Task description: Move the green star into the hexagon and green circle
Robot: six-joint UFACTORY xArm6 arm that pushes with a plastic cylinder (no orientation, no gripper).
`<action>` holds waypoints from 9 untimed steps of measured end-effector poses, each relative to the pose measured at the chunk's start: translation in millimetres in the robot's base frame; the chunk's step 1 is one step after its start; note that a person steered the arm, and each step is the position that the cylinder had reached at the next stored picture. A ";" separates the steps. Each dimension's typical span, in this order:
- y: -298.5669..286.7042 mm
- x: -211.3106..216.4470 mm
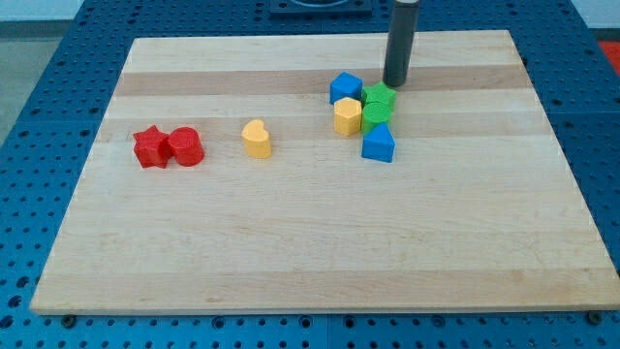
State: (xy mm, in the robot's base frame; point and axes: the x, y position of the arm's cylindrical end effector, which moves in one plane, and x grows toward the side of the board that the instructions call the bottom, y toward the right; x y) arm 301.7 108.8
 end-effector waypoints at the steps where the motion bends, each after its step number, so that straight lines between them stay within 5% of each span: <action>1: 1.9 6.3; 9: -36.2 23.8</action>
State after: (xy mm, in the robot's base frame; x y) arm 325.5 72.7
